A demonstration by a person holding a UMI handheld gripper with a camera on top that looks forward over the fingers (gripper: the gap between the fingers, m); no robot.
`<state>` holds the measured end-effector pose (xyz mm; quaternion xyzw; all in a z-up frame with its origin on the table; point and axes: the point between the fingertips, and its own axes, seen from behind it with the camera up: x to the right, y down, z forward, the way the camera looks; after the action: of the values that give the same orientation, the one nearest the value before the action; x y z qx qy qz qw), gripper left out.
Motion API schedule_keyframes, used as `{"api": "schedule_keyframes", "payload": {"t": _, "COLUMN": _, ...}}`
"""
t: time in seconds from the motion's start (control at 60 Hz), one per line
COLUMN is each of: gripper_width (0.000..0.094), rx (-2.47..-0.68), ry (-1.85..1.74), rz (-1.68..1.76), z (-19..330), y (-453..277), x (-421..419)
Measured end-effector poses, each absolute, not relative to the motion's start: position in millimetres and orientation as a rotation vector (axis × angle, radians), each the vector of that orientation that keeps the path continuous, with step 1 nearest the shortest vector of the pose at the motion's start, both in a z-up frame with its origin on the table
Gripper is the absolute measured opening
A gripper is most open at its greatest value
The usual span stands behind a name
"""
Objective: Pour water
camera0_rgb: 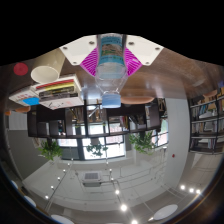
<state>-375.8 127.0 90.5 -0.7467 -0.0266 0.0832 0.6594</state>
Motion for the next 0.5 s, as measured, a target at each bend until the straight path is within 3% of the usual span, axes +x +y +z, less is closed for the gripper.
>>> {"api": "schedule_keyframes", "payload": {"t": 0.183, "gripper_width": 0.0285, "rx": -1.638, "ry": 0.270, "rz": 0.605, "z": 131.1, "y": 126.4, "x": -380.0}}
{"api": "schedule_keyframes", "payload": {"t": 0.383, "gripper_width": 0.0280, "rx": -1.358, "ry": 0.706, "rz": 1.124, "z": 186.7, "y": 122.4, "x": -350.8}}
{"api": "schedule_keyframes", "payload": {"t": 0.5, "gripper_width": 0.0285, "rx": -1.182, "ry": 0.949, "rz": 1.325, "z": 196.9, "y": 124.9, "x": -325.9}}
